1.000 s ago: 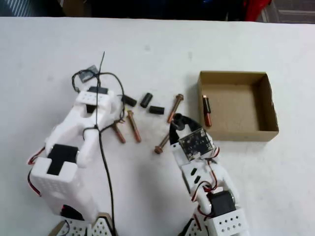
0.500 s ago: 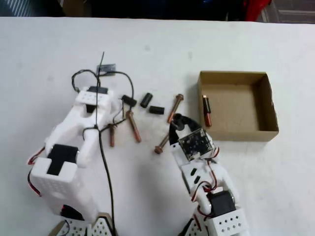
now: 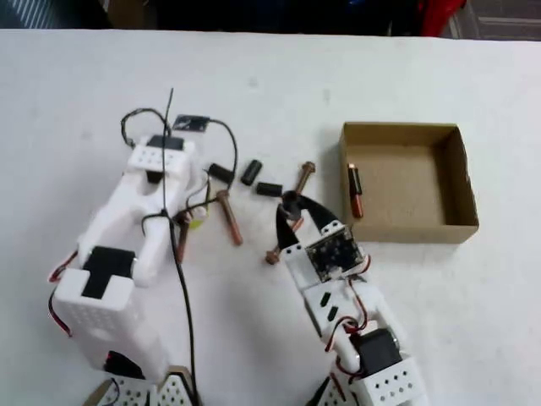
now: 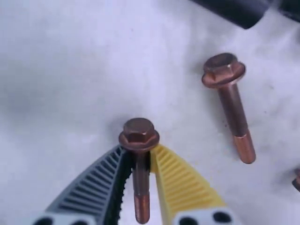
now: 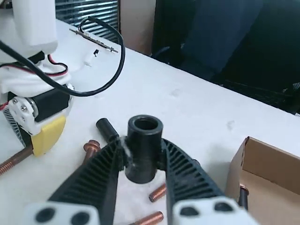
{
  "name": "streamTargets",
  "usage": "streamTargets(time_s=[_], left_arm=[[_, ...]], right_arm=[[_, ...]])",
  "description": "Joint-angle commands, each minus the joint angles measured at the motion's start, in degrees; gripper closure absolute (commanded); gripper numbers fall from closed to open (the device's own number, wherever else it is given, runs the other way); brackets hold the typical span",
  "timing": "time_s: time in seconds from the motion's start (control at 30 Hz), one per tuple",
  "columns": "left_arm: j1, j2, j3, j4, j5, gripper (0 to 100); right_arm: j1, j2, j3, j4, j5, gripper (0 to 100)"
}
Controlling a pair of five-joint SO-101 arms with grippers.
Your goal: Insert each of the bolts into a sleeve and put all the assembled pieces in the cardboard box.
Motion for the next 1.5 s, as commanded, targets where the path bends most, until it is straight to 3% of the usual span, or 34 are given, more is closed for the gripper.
streamTargets(time_s=[0.0,0.6,0.87,1.2,1.47], left_arm=[[0.8,-1.1,-5.0,4.3,-0.4,96],[3.2,-0.6,-6.9,6.1,-4.5,98],[4.0,-1.9,-8.7,6.0,-5.5,98],[6.8,-18.2,-7.3,5.8,-7.4,98],[6.7,-35.5,-1.3,4.4,-7.4,98]], right_arm=[[-0.6,-0.7,-0.1,-2.0,-3.8,98.2],[-0.5,-0.6,0.5,-2.6,-4.1,98.1],[-0.4,-0.6,0.5,2.4,-4.0,98.1],[-0.6,-0.6,0.5,2.5,-4.1,98.1],[-8.0,-0.6,0.5,2.2,-4.1,98.1]])
